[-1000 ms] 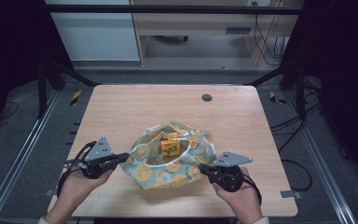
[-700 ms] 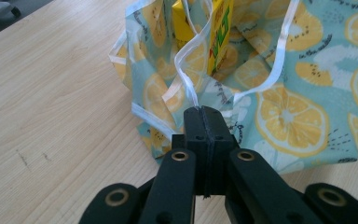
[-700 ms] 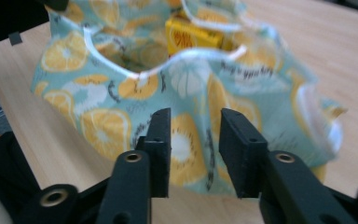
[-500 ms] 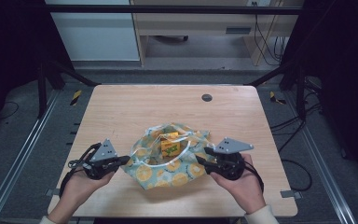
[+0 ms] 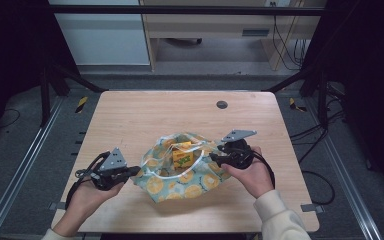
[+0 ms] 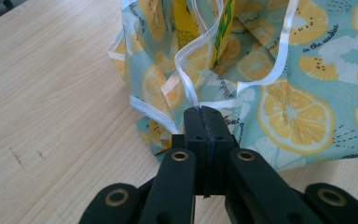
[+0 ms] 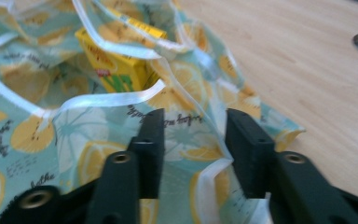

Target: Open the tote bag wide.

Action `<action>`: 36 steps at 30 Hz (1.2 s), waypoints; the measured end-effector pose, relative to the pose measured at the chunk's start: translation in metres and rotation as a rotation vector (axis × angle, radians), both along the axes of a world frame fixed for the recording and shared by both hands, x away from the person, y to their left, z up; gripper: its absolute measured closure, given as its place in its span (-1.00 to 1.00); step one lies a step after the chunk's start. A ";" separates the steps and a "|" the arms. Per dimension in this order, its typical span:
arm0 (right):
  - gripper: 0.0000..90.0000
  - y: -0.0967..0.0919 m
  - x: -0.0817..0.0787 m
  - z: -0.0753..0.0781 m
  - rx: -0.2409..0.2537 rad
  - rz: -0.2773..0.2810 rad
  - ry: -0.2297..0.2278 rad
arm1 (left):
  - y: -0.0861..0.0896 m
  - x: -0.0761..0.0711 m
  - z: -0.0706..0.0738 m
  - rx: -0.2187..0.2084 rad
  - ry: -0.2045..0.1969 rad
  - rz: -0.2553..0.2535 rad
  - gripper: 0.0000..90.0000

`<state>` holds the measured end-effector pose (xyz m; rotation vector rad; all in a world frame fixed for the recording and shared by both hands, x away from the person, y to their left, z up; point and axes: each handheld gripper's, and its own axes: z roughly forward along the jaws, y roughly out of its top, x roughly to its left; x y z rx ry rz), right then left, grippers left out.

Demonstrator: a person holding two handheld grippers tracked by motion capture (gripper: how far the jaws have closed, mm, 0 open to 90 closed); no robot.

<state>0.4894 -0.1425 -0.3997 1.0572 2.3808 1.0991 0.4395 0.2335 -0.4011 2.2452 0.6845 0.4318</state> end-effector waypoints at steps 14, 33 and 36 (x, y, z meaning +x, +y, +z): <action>0.98 -0.014 -0.045 0.023 0.091 0.086 -0.078 | -0.001 -0.015 0.000 0.020 -0.020 -0.018 1.00; 0.99 -0.013 -0.058 -0.036 0.021 0.110 0.030 | 0.005 -0.010 -0.046 0.056 0.067 0.002 1.00; 0.99 -0.015 -0.058 -0.039 0.013 0.107 0.039 | 0.006 -0.009 -0.051 0.055 0.082 0.003 1.00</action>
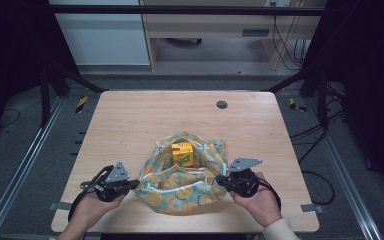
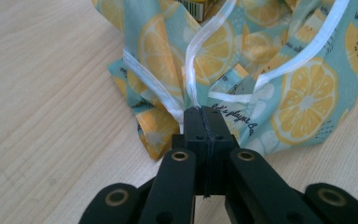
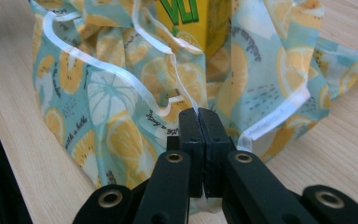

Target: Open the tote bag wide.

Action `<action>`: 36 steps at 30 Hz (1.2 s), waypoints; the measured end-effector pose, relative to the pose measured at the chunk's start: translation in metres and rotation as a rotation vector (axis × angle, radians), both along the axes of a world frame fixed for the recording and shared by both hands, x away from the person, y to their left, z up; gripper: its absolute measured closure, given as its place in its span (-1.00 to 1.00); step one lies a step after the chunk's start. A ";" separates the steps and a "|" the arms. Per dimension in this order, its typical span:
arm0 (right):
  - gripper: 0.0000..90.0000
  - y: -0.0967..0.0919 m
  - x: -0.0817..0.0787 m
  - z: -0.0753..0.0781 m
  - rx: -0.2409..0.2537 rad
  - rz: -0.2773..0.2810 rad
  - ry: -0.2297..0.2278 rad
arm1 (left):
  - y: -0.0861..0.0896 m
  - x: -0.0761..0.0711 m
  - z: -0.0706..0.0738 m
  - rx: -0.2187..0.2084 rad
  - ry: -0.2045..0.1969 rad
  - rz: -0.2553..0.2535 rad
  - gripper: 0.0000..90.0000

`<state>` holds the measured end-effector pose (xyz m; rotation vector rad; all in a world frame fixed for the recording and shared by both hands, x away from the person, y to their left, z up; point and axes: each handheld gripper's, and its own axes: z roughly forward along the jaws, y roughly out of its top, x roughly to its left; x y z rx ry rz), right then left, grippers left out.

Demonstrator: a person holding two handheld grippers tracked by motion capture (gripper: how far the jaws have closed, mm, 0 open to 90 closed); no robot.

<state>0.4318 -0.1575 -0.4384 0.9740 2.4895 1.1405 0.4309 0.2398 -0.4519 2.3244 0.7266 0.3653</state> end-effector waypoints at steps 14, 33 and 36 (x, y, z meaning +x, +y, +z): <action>0.41 0.002 0.008 0.012 0.008 0.001 -0.031 | -0.003 0.001 -0.009 0.019 0.002 0.000 1.00; 0.73 0.046 0.083 0.022 -0.076 -0.057 -0.040 | 0.000 0.004 -0.004 -0.004 -0.016 0.014 0.97; 0.93 0.049 0.093 0.028 -0.056 -0.069 -0.050 | 0.001 0.004 -0.002 -0.004 -0.022 0.013 0.95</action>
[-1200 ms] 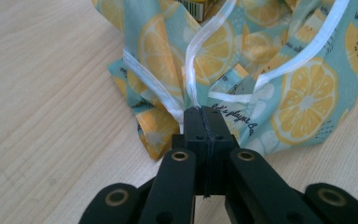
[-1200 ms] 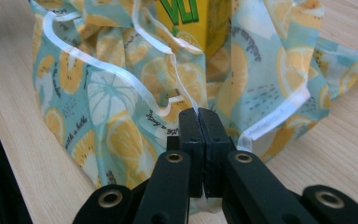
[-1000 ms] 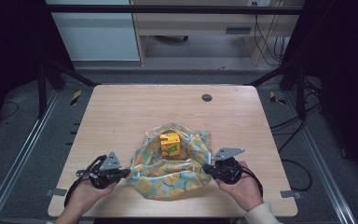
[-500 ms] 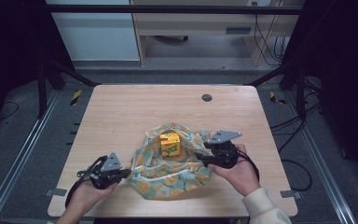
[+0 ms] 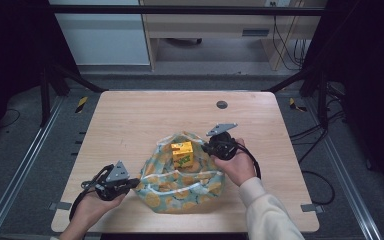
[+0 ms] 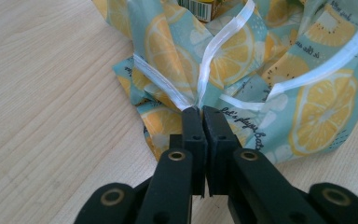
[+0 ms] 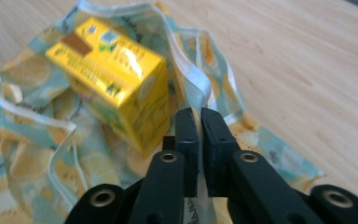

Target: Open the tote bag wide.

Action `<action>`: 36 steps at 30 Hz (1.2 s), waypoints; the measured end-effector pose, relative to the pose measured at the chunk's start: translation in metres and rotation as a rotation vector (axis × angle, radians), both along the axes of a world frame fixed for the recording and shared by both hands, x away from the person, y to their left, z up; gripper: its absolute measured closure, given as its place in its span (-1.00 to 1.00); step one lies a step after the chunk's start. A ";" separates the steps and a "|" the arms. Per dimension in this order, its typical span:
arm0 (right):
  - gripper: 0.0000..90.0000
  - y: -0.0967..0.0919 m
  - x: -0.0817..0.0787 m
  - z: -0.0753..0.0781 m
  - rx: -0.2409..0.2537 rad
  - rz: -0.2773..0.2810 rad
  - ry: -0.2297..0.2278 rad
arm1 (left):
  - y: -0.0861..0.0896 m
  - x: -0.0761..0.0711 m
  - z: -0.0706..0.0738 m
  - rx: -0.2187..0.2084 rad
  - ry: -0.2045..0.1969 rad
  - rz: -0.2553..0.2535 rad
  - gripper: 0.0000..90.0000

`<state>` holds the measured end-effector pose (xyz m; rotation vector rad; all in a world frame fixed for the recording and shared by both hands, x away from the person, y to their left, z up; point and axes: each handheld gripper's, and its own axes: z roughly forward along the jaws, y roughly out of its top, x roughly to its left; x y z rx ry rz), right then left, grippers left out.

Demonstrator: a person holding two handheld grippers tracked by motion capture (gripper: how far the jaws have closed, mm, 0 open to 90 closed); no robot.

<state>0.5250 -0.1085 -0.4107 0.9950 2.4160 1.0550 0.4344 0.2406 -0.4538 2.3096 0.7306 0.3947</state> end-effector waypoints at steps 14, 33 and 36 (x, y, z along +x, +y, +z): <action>0.97 0.005 0.011 0.006 0.008 -0.008 0.001 | -0.015 -0.008 0.023 -0.022 -0.067 -0.015 0.14; 0.98 -0.002 0.026 0.007 0.038 -0.047 0.002 | -0.014 -0.004 -0.009 -0.001 0.045 0.004 -0.33; 0.99 -0.003 0.029 0.007 0.037 -0.055 0.001 | -0.015 -0.007 -0.010 0.005 0.050 0.001 -0.07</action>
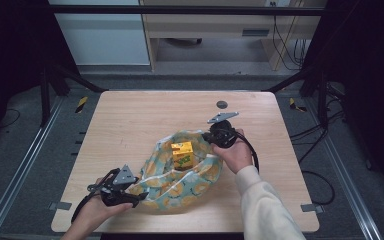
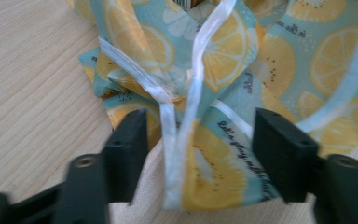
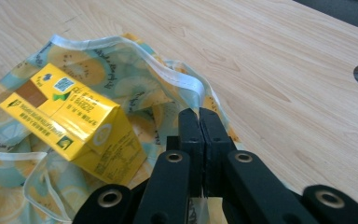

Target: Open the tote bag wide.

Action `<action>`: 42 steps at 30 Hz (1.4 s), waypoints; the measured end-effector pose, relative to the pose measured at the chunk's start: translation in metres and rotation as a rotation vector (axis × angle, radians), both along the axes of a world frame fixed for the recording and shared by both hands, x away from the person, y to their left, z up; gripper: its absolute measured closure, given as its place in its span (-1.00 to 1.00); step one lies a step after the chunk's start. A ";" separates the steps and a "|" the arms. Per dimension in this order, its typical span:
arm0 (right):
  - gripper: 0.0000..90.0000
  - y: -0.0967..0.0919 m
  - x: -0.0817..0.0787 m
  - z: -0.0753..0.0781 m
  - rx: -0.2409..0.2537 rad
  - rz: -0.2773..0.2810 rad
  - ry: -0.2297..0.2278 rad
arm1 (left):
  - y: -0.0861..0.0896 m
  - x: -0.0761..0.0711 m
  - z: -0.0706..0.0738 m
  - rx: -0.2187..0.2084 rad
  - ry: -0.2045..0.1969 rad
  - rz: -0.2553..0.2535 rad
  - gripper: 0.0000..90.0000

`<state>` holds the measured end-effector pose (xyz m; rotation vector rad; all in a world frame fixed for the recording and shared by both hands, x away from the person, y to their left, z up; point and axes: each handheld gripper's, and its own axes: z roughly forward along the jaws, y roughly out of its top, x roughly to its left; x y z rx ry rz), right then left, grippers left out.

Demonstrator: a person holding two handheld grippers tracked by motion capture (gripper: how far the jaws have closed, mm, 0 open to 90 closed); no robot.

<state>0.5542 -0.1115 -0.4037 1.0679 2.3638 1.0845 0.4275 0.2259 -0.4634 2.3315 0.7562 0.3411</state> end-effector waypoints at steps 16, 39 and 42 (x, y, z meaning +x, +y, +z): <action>1.00 -0.018 0.016 -0.008 0.010 -0.086 0.000 | -0.007 0.016 0.017 0.023 -0.064 0.013 0.99; 0.98 -0.030 0.028 -0.043 -0.020 -0.115 0.100 | 0.005 0.023 0.001 0.047 -0.022 0.047 0.99; 0.96 -0.030 0.028 -0.042 -0.012 -0.111 0.091 | 0.005 0.022 0.001 0.049 -0.022 0.041 0.99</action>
